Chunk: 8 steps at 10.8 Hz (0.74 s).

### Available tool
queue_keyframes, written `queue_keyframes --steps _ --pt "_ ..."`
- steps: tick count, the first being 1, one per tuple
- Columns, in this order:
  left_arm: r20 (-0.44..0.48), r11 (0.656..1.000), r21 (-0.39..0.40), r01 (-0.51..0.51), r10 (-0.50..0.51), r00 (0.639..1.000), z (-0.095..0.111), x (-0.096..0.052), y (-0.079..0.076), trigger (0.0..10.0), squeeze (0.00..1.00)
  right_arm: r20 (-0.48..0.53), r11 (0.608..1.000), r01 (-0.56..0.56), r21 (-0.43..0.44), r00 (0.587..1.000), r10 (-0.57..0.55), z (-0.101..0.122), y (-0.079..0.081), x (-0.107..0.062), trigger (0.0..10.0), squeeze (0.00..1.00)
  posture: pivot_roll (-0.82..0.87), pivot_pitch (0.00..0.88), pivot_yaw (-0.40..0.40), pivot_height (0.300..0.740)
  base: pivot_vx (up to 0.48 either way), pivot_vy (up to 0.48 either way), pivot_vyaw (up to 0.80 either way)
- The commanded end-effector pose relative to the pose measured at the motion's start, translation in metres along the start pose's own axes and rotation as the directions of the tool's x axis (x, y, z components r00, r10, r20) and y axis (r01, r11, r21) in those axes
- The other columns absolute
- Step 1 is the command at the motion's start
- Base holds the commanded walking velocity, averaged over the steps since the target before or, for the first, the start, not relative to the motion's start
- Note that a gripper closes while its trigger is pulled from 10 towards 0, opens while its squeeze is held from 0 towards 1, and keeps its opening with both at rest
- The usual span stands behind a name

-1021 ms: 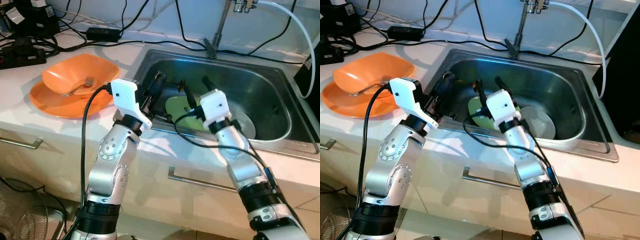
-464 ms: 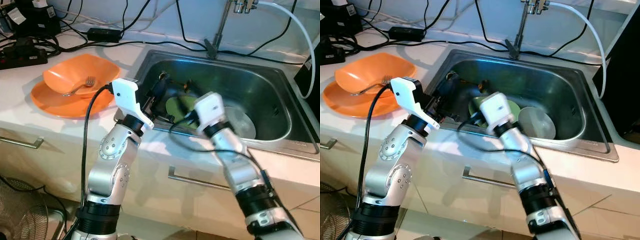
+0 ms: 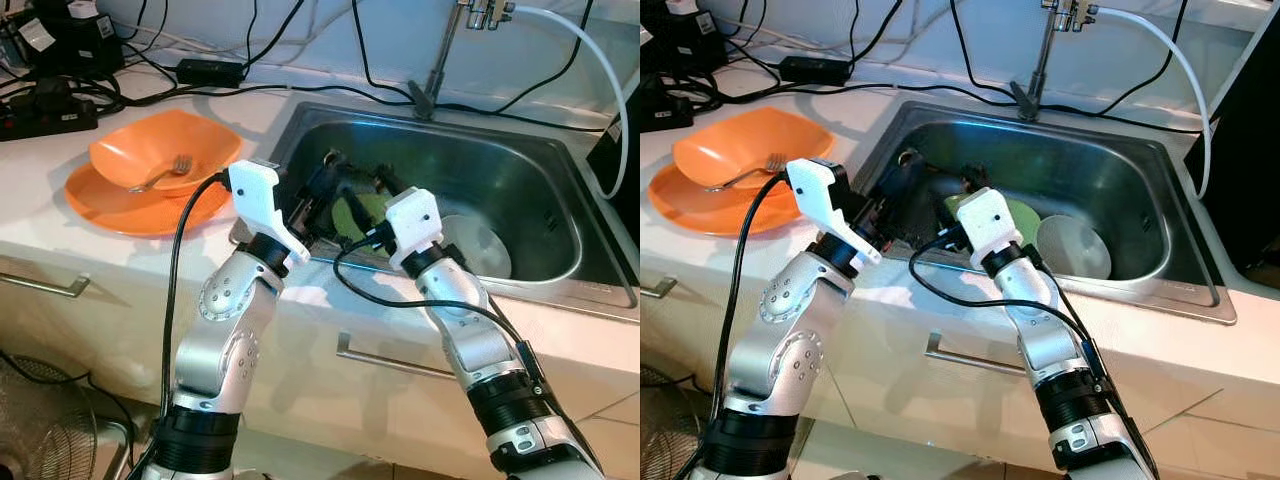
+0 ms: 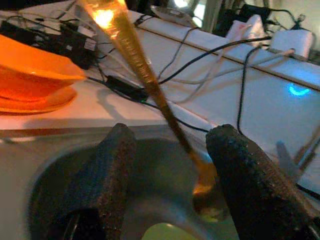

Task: Kitchen organization

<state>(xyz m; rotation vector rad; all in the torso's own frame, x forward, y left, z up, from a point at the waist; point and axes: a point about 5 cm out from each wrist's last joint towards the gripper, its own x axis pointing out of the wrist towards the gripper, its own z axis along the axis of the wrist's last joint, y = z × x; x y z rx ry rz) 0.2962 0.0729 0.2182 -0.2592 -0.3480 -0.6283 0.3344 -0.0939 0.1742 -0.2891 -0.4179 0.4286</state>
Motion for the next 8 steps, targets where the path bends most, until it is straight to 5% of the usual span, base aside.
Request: queue_keyframes --steps 1,8 --pt "0.004 0.999 -0.005 0.032 -0.032 0.999 0.0018 -0.0003 -0.0054 10.0 0.00 0.011 0.998 0.061 -0.010 0.998 -0.061 0.0047 -0.0133 0.0031 10.0 0.00 0.14 0.066 -0.007 0.740 0.000 0.000 0.00" --pt "-0.029 0.995 -0.021 0.095 -0.096 0.995 -0.0008 -0.0014 -0.0111 10.0 0.00 0.007 0.998 0.067 0.021 0.998 -0.067 0.0033 -0.0080 0.0048 10.0 0.00 0.15 0.064 0.001 0.740 0.000 0.000 0.00"
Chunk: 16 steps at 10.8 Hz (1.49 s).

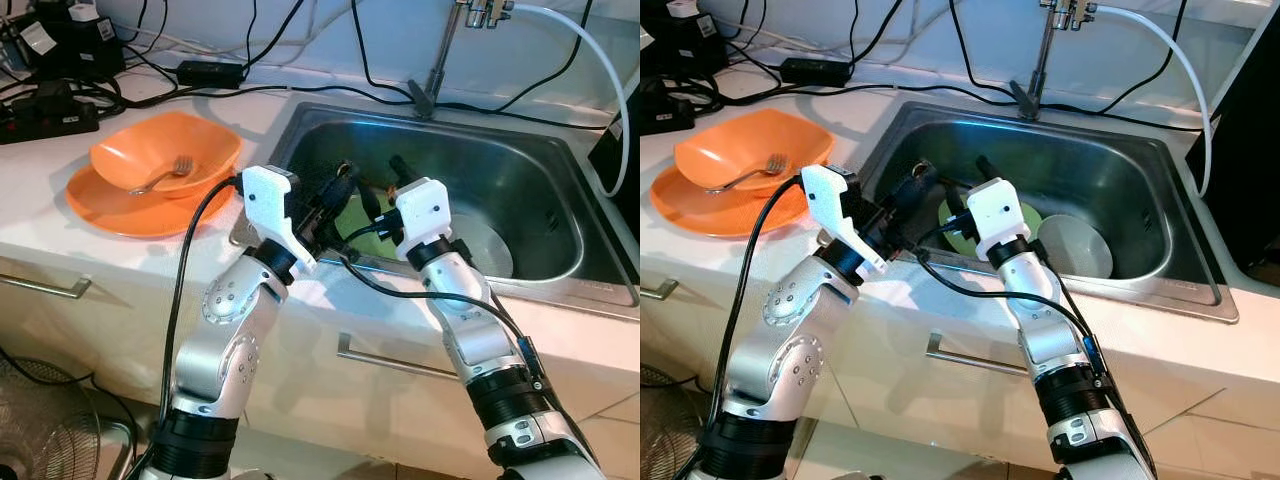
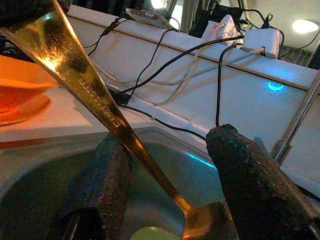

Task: Kitchen organization

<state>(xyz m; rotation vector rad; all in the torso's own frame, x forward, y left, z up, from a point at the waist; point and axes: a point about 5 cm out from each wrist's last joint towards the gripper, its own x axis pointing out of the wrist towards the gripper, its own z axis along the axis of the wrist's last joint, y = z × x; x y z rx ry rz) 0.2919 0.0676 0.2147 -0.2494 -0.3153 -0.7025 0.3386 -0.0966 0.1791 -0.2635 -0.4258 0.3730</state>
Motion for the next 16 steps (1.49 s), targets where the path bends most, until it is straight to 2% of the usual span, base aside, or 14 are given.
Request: queue_keyframes --steps 1,3,4,5,12,13,14,16 --pt "0.009 1.000 -0.004 0.029 -0.029 1.000 0.0033 0.0006 -0.0051 10.0 0.00 0.005 1.000 -0.002 0.016 1.000 0.002 0.0012 0.0002 0.0012 10.0 0.00 0.15 0.063 -0.001 0.740 0.000 0.000 0.00" --pt "0.006 0.999 -0.002 0.033 -0.033 0.999 0.0035 0.0002 -0.0055 10.0 0.00 0.004 1.000 -0.011 0.020 1.000 0.011 0.0011 0.0035 0.0013 10.0 0.00 0.15 0.067 0.000 0.740 0.000 0.000 0.00" --pt "0.008 0.999 0.000 0.033 -0.033 0.999 0.0039 0.0003 -0.0052 10.0 0.00 0.001 1.000 -0.016 0.019 1.000 0.016 0.0002 0.0039 0.0010 0.7 0.00 0.15 0.071 0.000 0.740 0.000 0.000 0.00" --pt "0.009 0.999 0.002 0.032 -0.032 0.999 0.0043 0.0004 -0.0050 10.0 0.00 -0.003 1.000 -0.024 0.016 1.000 0.024 -0.0008 0.0048 0.0002 0.0 0.00 0.15 0.072 0.000 0.740 0.000 0.000 0.00" --pt "0.012 1.000 0.016 0.025 -0.025 1.000 0.0054 0.0003 -0.0039 10.0 0.00 -0.014 1.000 -0.019 0.012 1.000 0.019 -0.0037 0.0041 -0.0013 0.0 0.00 0.15 0.072 0.006 0.740 0.000 0.000 0.00" --pt "0.015 1.000 0.018 0.018 -0.018 1.000 0.0055 0.0007 -0.0028 10.0 0.91 -0.014 1.000 -0.014 0.013 1.000 0.015 -0.0037 0.0037 -0.0012 0.0 0.00 0.15 0.070 0.006 0.740 0.000 0.000 0.00" --pt "0.014 1.000 0.011 0.024 -0.024 1.000 0.0048 0.0005 -0.0025 10.0 1.00 -0.014 1.000 -0.013 0.014 1.000 0.013 -0.0038 0.0035 -0.0010 0.0 0.00 0.15 0.067 0.005 0.740 0.000 0.000 0.00" --pt "0.012 0.999 0.012 0.035 -0.035 0.999 0.0044 0.0003 -0.0034 10.0 1.00 -0.015 1.000 -0.006 0.014 1.000 0.006 -0.0040 0.0021 0.0002 0.0 0.00 0.15 0.064 0.004 0.740 0.000 0.000 0.00"
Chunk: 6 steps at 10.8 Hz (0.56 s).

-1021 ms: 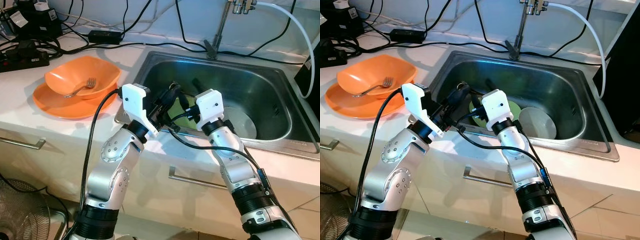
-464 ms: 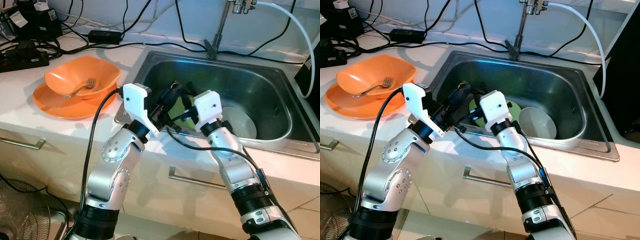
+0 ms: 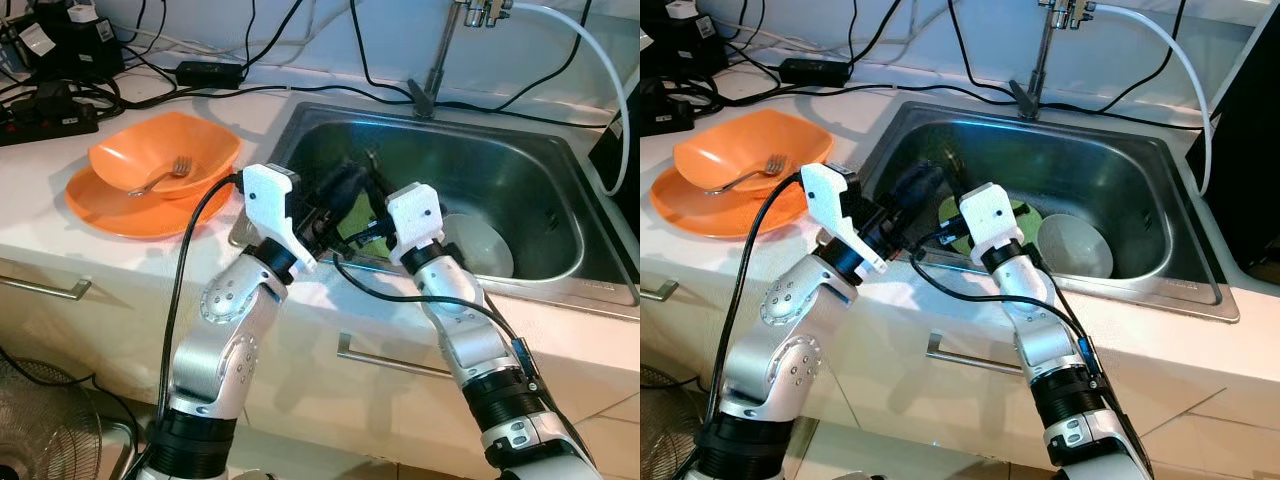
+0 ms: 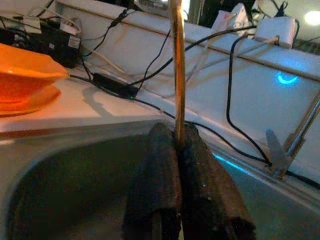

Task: Kitchen organization

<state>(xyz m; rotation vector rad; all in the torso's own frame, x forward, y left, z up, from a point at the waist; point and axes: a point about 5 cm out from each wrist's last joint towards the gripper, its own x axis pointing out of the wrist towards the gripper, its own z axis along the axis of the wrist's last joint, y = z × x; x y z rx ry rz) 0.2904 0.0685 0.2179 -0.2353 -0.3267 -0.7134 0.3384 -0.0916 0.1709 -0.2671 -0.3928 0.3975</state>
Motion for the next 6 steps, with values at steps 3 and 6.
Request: queue_keyframes --steps 3,6 --pt "-0.001 1.000 0.002 0.019 -0.019 1.000 0.000 0.000 -0.003 10.0 1.00 0.014 0.998 0.061 0.011 0.998 -0.061 0.003 -0.013 0.004 0.0 0.00 0.15 0.059 0.004 0.740 0.000 0.000 0.00" --pt "-0.110 0.992 0.104 -0.072 0.083 0.991 -0.015 -0.011 0.012 10.0 0.00 -0.034 0.991 0.136 -0.002 0.990 -0.136 -0.006 -0.035 0.009 0.0 0.00 0.16 0.061 -0.004 0.740 0.000 0.000 0.00"
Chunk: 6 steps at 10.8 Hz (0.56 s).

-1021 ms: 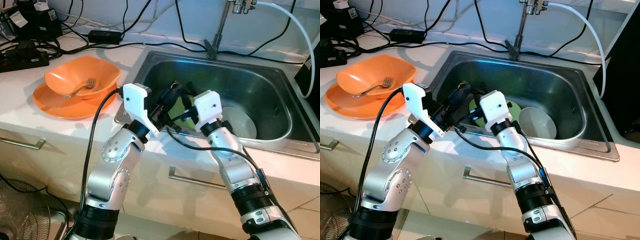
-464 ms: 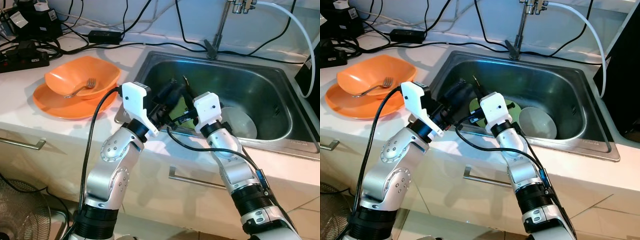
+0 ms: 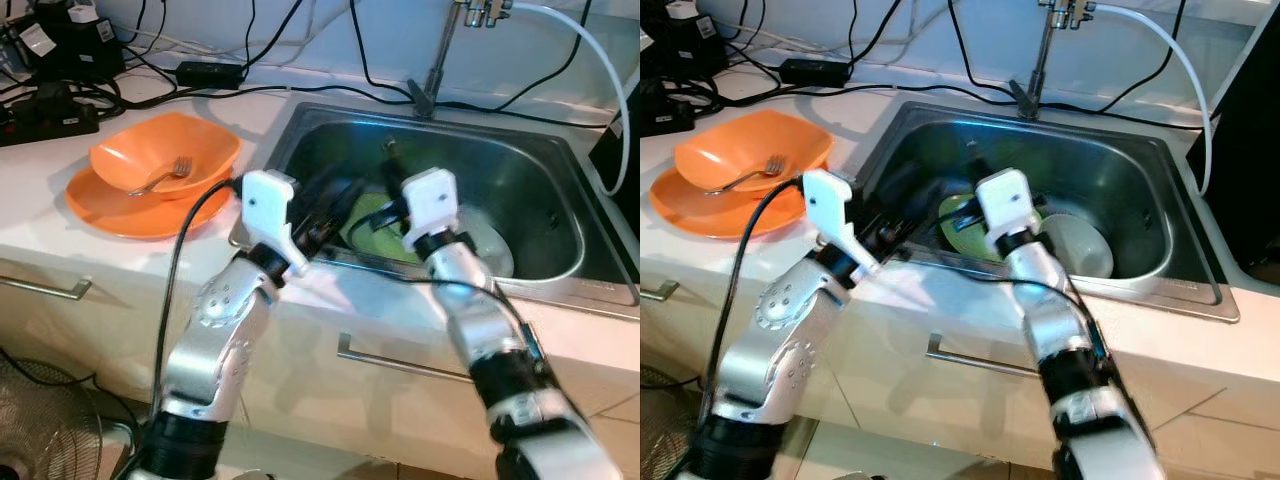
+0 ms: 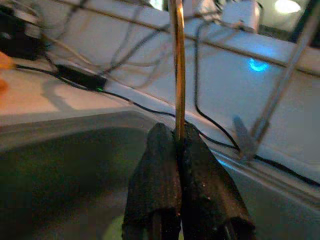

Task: Kitchen organization

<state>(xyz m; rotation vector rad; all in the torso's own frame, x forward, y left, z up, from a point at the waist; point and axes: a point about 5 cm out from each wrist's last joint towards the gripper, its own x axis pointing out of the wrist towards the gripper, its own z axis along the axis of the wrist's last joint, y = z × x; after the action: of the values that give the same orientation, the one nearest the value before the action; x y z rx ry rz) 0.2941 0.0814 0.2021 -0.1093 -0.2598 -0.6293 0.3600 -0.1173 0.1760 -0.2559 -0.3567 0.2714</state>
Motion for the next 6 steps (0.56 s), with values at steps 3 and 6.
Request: queue_keyframes --steps 3,6 --pt "-0.197 0.998 0.061 -0.010 0.022 0.980 -0.030 -0.011 0.005 10.0 0.00 -0.089 0.995 0.095 0.008 0.992 -0.094 -0.008 -0.023 0.012 0.0 0.00 0.16 0.060 -0.008 0.740 0.000 0.000 0.00" --pt "-0.320 0.999 0.051 -0.002 0.018 0.947 -0.047 -0.016 0.003 10.0 0.00 -0.159 0.994 0.106 0.029 0.982 -0.100 -0.011 -0.024 0.025 10.0 0.00 0.17 0.068 -0.018 0.740 0.000 0.000 0.00"
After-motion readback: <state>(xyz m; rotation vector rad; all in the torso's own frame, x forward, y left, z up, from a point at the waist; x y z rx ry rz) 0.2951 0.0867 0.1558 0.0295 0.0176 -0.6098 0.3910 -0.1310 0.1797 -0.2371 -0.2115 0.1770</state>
